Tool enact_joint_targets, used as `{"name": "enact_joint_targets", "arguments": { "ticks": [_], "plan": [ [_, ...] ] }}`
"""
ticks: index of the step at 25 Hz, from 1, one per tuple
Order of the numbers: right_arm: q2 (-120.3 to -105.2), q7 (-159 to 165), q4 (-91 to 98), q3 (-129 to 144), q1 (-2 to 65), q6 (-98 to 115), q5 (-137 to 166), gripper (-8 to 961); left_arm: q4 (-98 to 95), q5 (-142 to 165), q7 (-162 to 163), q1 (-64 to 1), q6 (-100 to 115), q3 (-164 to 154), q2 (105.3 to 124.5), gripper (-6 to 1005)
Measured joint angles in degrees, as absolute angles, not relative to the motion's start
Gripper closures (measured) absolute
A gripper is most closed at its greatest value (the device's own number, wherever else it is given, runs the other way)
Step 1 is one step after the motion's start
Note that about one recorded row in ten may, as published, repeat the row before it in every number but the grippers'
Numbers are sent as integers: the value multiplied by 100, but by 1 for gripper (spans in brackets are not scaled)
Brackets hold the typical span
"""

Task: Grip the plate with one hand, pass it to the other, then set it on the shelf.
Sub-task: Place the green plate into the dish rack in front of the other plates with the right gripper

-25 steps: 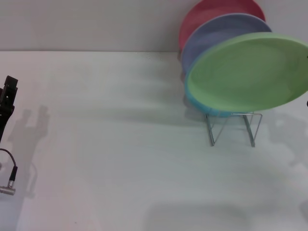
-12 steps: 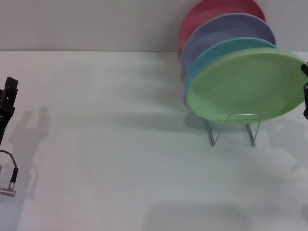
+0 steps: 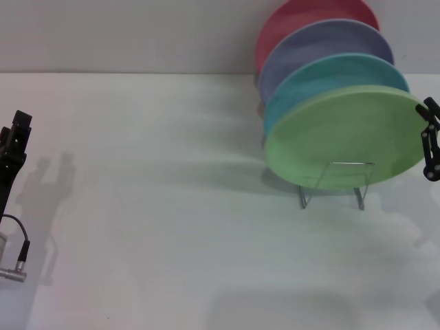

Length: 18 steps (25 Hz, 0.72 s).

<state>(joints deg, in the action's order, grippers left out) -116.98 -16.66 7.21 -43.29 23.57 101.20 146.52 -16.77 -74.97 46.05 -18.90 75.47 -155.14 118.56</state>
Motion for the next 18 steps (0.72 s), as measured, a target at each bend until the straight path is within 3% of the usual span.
{"name": "enact_joint_targets", "arguments": {
  "ticks": [18],
  "plan": [
    [-11752,-1834,687,-4185,2362,9528,14659,933,-1688,-7497,4653,-1889,7545,-15513,11856,444]
  ]
}}
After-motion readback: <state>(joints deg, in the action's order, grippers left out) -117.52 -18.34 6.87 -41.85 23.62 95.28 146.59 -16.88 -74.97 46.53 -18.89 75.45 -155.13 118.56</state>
